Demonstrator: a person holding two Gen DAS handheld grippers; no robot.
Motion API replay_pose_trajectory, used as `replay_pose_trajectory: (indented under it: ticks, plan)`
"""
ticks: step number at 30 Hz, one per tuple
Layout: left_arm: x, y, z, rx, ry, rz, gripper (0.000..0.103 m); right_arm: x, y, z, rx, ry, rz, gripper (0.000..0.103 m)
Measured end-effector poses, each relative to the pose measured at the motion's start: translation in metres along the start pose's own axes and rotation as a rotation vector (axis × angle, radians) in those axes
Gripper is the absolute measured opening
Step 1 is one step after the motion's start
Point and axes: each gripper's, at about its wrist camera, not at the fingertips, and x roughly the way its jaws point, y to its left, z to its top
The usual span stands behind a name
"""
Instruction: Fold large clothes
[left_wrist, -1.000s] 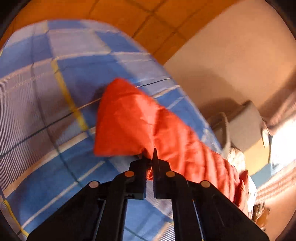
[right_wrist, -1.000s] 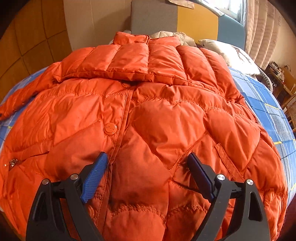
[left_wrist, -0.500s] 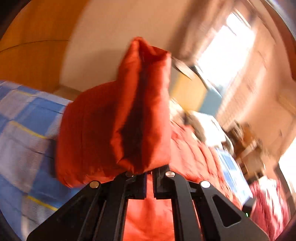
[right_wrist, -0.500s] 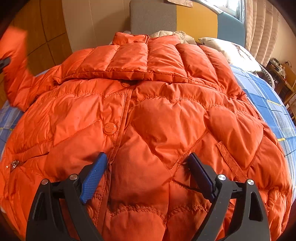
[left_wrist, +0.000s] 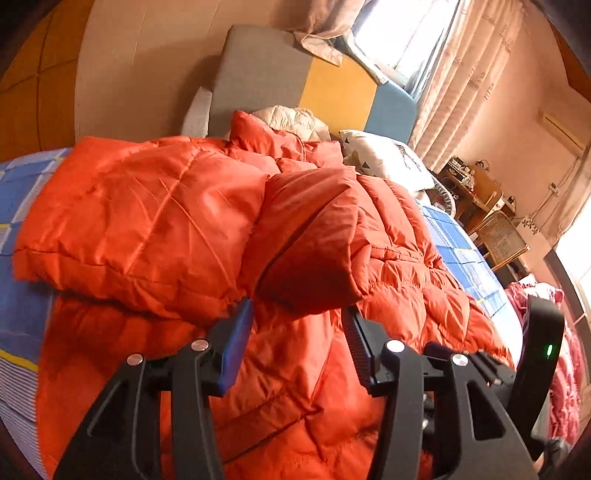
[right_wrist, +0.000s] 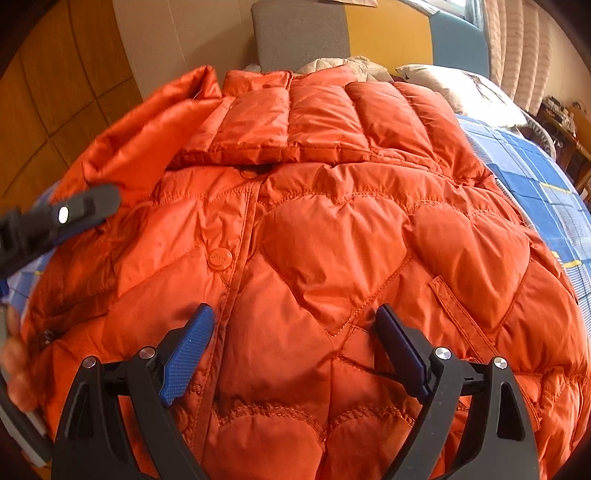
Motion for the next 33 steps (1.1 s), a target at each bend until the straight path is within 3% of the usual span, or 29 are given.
replay_pose_trajectory:
  ticks: [6,14,22,25,29,33]
  plan:
    - [-0.013,-0.009,-0.007,0.030,-0.031,0.044,0.054,-0.004,-0.006,0.003,0.031,-0.008,-0.004,0.088]
    - [-0.023,0.013,-0.023,-0.002,-0.017,0.108,0.054,-0.007,0.016,-0.004,-0.050,-0.021,-0.055,0.088]
    - [-0.023,0.035,-0.032,-0.050,-0.004,0.170,0.054,-0.013,0.024,0.001,-0.068,-0.042,-0.053,0.088]
    - [-0.021,0.040,-0.033,-0.059,0.000,0.192,0.054,-0.020,0.026,0.009,-0.034,-0.065,0.003,0.088]
    - [-0.018,0.048,-0.031,-0.082,0.007,0.206,0.054,-0.022,0.022,0.029,0.105,-0.090,0.212,0.088]
    - [-0.019,0.056,-0.028,-0.096,0.000,0.203,0.054,-0.004,0.028,0.054,0.206,-0.059,0.367,0.088]
